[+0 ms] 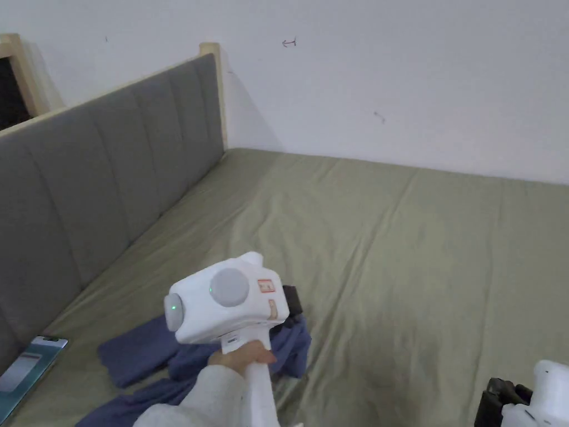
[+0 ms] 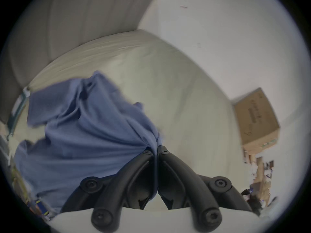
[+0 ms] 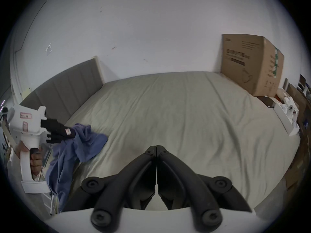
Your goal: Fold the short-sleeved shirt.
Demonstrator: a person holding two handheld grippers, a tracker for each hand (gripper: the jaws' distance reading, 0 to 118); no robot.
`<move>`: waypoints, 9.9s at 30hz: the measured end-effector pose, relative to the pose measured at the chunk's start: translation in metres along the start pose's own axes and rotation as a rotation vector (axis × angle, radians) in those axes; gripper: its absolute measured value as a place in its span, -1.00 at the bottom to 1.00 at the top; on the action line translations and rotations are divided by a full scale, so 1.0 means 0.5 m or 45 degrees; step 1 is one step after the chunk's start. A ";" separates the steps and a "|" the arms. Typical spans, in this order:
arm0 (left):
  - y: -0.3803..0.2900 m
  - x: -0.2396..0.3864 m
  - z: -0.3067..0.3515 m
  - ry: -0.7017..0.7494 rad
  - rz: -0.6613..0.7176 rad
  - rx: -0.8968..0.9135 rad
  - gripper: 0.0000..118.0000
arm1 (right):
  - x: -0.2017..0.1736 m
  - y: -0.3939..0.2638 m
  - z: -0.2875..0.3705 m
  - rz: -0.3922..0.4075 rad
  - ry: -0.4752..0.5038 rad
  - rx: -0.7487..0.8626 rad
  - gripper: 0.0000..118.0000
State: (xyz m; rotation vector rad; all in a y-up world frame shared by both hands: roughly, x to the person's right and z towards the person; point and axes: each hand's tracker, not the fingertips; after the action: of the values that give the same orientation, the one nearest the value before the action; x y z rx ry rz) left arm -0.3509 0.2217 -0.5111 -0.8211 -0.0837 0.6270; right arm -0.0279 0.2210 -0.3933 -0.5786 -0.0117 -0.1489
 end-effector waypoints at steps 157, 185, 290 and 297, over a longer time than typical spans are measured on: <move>0.501 0.121 -0.314 0.572 -0.438 0.192 -0.95 | 0.343 0.742 -0.570 -0.217 -0.116 -0.364 -0.97; 0.033 -0.025 0.051 0.422 -0.536 0.115 -0.95 | 0.441 0.248 -0.221 -0.326 -0.066 -0.528 -0.97; -0.269 -0.296 0.182 0.443 -0.182 -0.044 -0.99 | 0.376 -0.144 -0.008 -0.309 -0.002 -0.585 -0.98; -0.224 -0.315 0.068 0.472 -0.201 -0.072 0.67 | 0.360 -0.149 -0.001 -0.309 0.013 -0.580 -0.98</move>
State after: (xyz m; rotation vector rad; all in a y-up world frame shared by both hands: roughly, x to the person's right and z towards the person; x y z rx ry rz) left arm -0.4353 0.0995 -0.3827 -0.9631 0.1707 0.3174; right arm 0.1393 0.1345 -0.3435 -1.0315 -0.0390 -0.3968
